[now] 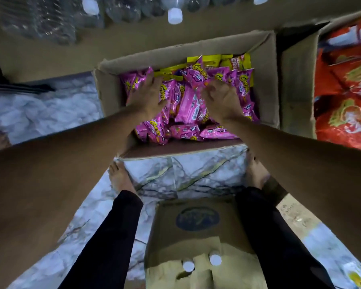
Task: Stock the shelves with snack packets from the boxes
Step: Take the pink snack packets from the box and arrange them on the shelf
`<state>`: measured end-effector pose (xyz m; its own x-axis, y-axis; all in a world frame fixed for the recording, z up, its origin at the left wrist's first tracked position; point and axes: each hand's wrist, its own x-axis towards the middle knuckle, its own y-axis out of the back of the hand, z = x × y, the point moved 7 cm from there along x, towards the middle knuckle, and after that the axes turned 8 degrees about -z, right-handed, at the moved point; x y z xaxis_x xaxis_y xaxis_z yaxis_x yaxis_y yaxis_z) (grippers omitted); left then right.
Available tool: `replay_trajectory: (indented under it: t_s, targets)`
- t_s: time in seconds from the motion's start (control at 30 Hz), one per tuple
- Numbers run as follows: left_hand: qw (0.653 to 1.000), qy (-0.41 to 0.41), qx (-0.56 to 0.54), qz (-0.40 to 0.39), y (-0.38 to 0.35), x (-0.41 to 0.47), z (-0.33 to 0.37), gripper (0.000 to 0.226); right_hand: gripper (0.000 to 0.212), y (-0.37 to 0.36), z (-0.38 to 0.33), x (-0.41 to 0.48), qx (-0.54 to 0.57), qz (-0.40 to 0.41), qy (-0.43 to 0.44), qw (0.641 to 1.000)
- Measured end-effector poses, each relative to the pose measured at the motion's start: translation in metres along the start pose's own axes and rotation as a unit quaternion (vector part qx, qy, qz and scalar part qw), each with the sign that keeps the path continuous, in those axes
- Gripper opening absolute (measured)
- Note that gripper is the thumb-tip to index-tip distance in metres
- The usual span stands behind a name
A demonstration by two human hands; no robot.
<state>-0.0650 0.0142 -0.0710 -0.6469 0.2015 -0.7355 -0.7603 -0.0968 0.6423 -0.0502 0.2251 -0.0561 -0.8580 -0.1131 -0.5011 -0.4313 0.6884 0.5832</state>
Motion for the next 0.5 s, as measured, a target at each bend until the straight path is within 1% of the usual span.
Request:
replay_trajectory:
  t_s: [0.07, 0.2, 0.3, 0.4, 0.43, 0.5]
  targets:
    - [1.000, -0.006, 0.022, 0.002, 0.000, 0.019, -0.005, 0.075, 0.037, -0.006, 0.008, 0.014, -0.018, 0.019, -0.002, 1.000]
    - [0.998, -0.002, 0.042, -0.042, -0.011, 0.039, -0.002, 0.083, 0.059, -0.018, 0.024, 0.020, -0.099, 0.015, -0.085, 0.991]
    - [0.996, 0.021, 0.078, -0.033, -0.010, 0.037, 0.002, 0.082, 0.065, -0.020, 0.022, 0.015, -0.139, 0.017, -0.116, 0.983]
    - [0.992, 0.023, 0.125, -0.009, -0.004, 0.024, 0.009, 0.075, 0.059, -0.015, 0.020, 0.010, -0.120, 0.014, -0.141, 0.983]
    - [0.990, 0.024, 0.135, 0.015, 0.002, 0.018, 0.011, 0.071, 0.056, -0.010, 0.018, 0.007, -0.096, 0.017, -0.153, 0.983]
    - [0.989, 0.027, 0.126, 0.079, 0.019, 0.001, 0.016, 0.065, 0.055, -0.001, 0.019, -0.002, 0.001, 0.021, -0.171, 0.985]
